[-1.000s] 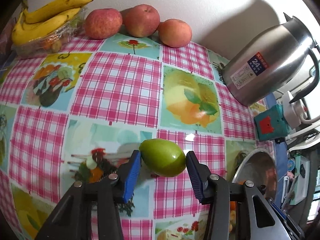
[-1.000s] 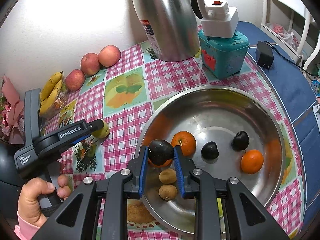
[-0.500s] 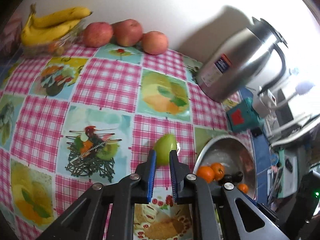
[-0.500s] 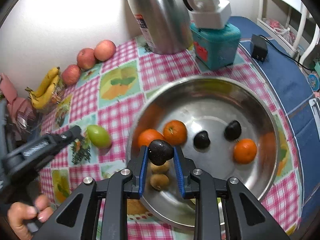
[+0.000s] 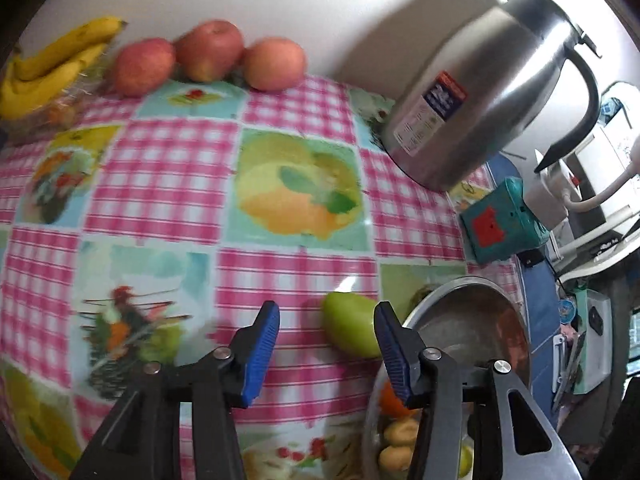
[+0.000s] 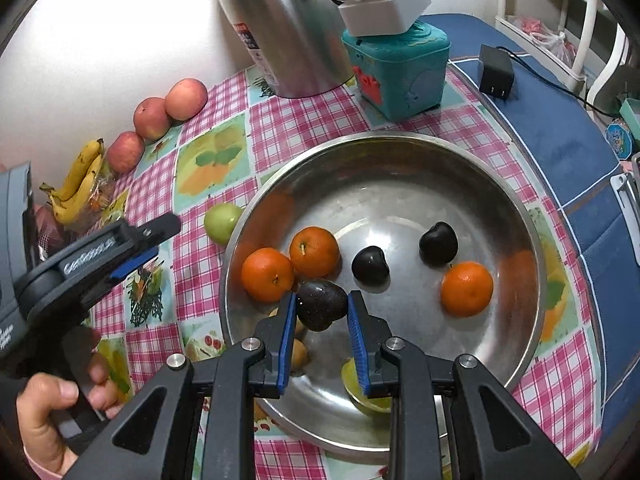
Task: Organize fruits
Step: 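Carry the plum with the right tool over the bowl while the left carries the green apple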
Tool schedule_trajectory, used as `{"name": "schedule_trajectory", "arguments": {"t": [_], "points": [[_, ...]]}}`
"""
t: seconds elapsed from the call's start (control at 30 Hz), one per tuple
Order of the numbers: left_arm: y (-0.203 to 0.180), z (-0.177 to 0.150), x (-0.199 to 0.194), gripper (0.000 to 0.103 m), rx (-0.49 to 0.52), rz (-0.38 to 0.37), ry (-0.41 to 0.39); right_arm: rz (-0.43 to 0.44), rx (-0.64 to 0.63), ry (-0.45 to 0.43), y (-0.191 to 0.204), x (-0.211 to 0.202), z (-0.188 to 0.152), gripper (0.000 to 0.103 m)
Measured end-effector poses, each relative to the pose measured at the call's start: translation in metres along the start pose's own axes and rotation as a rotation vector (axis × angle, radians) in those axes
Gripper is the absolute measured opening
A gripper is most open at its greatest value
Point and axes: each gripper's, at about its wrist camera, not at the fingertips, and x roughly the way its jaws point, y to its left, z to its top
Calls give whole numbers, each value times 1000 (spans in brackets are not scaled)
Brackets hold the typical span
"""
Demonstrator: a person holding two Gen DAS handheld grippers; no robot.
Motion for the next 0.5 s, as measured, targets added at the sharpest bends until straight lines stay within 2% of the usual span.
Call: {"name": "schedule_trajectory", "arguments": {"t": [0.17,0.23,0.3,0.5], "points": [[-6,-2,27,53,-59,-33,70,2,20,-3,-5,2,4,27],[-4,-5,30,53,-101,-59,71,5,21,0,-5,3,4,27],[-1,-6,30,48,-123,-84,72,5,24,3,-6,4,4,27],[1,-11,24,46,-128,-90,62,13,23,6,-6,5,3,27]]}}
